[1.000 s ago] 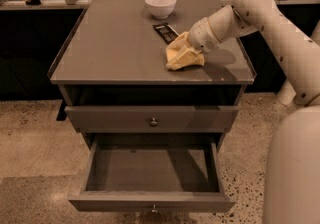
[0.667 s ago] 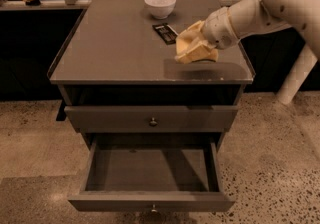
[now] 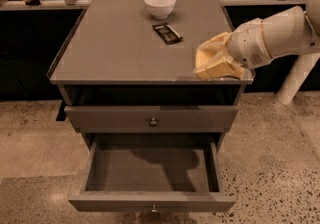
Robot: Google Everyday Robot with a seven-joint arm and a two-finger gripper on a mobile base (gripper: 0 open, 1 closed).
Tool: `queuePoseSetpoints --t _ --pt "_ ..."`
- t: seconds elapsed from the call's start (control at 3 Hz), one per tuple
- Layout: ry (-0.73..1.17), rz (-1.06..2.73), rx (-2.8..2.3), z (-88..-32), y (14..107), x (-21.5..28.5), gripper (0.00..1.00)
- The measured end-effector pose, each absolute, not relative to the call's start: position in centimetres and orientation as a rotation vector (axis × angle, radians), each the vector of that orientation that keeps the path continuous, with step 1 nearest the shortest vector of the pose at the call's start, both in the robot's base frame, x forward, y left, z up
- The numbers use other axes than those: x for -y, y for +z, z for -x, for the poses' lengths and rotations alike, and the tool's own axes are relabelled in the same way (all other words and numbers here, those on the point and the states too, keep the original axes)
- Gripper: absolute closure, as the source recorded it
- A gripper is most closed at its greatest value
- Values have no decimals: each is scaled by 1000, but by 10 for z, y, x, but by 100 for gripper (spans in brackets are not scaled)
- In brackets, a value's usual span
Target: Place sponge into middle drawer
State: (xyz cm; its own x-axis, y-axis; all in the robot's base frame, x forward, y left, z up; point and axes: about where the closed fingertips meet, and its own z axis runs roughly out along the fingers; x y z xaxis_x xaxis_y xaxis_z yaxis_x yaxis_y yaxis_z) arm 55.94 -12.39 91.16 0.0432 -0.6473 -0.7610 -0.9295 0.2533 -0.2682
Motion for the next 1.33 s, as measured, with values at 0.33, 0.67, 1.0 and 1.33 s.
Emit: queuePoseSetpoints --t 0.33,0.67,1.0,1.33 --pt "421 1473 -1682 -559 911 124 100" --pt "402 1502 -1678 -557 915 121 100" --pt "421 1505 -1643 -523 919 110 100" --pt "557 1409 -1634 -477 892 95 100"
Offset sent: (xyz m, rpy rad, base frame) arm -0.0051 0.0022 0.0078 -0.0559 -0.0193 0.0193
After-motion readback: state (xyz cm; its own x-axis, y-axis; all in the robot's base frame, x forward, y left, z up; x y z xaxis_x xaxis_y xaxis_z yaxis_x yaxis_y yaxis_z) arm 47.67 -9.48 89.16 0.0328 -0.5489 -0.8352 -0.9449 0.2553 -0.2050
